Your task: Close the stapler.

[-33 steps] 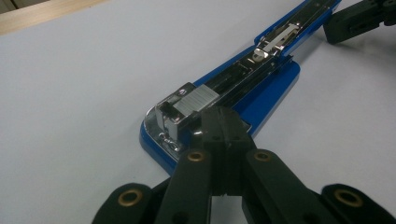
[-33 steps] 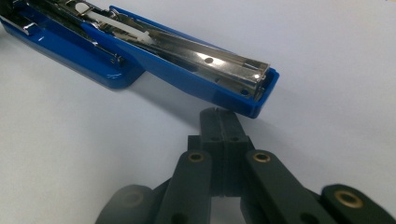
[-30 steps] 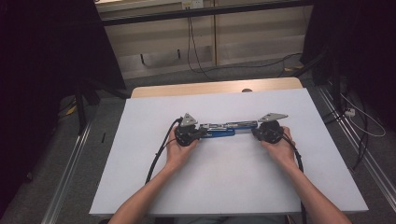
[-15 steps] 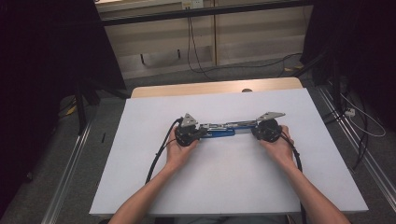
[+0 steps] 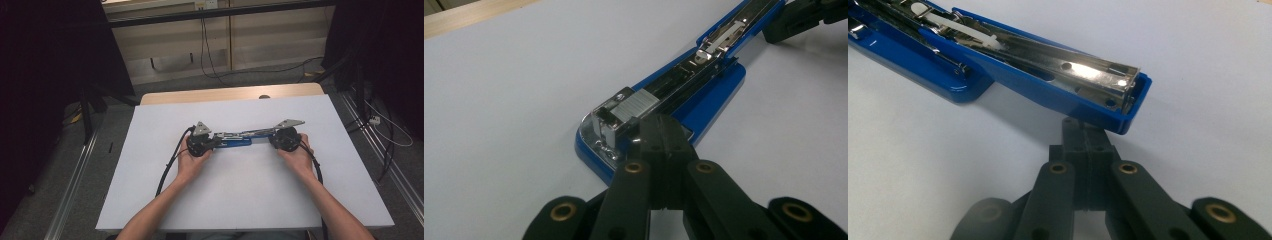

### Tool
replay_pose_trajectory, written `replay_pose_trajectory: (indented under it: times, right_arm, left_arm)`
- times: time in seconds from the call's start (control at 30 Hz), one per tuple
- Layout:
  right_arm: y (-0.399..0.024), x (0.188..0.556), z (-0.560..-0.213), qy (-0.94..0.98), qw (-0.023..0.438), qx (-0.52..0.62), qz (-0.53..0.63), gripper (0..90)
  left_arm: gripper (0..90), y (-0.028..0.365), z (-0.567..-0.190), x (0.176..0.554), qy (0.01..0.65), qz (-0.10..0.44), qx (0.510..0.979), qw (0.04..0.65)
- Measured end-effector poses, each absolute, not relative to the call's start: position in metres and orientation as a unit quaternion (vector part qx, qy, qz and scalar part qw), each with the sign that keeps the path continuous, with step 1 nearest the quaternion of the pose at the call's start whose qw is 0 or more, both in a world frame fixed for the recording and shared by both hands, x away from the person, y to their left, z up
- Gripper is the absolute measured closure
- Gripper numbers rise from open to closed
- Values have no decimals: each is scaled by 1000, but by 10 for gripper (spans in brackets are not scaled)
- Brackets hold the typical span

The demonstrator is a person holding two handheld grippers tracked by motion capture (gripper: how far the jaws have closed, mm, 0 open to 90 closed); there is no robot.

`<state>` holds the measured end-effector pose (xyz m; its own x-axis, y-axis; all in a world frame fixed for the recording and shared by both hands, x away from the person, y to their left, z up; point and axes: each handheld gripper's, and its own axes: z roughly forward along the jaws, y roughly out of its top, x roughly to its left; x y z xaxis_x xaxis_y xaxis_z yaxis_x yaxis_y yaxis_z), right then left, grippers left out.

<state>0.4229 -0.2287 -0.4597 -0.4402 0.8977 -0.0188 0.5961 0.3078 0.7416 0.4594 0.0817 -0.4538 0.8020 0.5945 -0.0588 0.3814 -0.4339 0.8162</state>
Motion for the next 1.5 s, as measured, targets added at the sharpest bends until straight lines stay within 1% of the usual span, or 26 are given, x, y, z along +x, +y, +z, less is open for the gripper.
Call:
replay_pose_trajectory:
  times: [1.5]
  right_arm:
    - [-226,422,-458,761,230,470,383,900]
  left_arm:
    - [900,82,-455,458,286,125,837,450]
